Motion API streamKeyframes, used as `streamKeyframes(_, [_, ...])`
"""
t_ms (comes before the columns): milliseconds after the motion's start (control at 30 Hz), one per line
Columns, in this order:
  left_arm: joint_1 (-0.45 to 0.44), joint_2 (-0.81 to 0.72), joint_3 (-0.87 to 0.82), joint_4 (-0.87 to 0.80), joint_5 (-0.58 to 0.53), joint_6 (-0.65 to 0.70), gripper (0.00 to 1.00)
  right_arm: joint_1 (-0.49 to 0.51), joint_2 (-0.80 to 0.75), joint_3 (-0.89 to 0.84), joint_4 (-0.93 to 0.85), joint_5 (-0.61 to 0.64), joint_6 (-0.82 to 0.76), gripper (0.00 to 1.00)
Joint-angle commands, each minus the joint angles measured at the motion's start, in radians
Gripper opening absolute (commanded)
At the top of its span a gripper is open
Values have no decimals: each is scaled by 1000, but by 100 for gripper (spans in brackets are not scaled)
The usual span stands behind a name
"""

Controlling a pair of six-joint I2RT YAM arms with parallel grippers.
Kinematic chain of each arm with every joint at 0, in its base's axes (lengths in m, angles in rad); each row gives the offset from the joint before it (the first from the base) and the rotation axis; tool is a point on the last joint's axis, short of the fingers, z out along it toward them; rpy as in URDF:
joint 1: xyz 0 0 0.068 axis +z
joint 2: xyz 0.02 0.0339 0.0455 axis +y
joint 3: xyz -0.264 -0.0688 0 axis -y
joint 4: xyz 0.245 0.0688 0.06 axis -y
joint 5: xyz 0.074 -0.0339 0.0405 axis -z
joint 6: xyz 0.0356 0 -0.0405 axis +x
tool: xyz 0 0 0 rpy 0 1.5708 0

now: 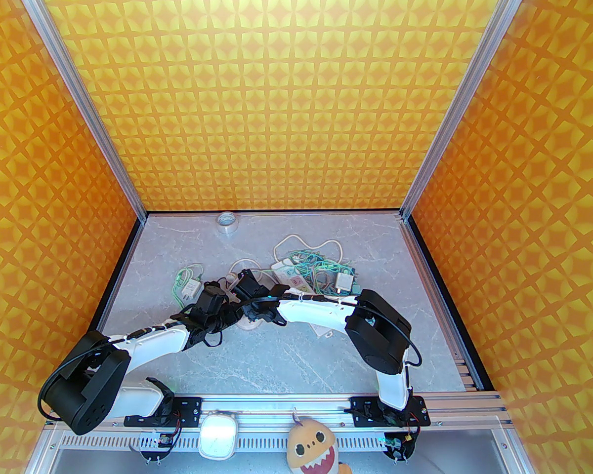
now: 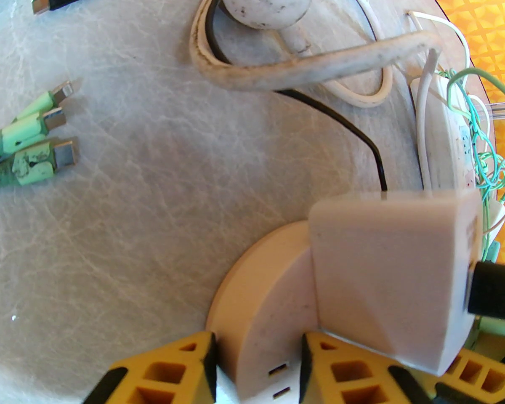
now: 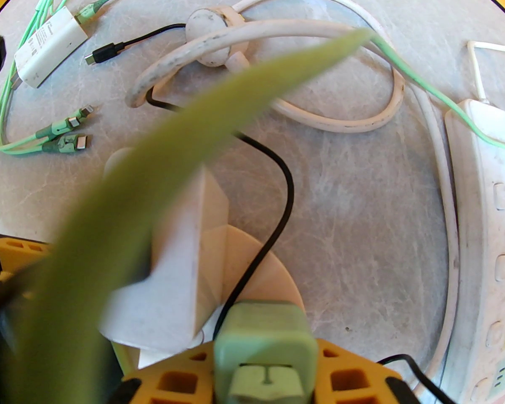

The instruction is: Pull the plug off the socket

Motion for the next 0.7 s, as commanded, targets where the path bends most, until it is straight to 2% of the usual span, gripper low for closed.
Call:
streamKeyframes(0, [-4, 79, -46, -213, -67, 19, 34, -24, -81, -31, 110, -214, 37, 29])
streamKeyframes(100, [-3, 80, -44, -215, -67, 21, 34, -44, -83, -35, 143, -309, 65, 29])
streamKeyframes(200, [-5, 84, -42, -215, -67, 21, 34, -46, -79, -28, 144, -333, 63, 28])
streamKeyframes(267, [-5, 87, -39, -217, -67, 23, 34, -39, -68, -9, 108, -290, 46, 28])
streamKeyframes(433, [-5, 92, -31, -227, -69, 27, 33, -2, -52, 58, -57, -39, -36, 27])
streamKeyframes(567, [-5, 97, -29, -230, -73, 29, 33, -2, -56, 66, -105, 52, -64, 27])
streamKeyframes(667, [-4, 101, -26, -229, -72, 31, 33, -2, -59, 63, -107, 61, -71, 27])
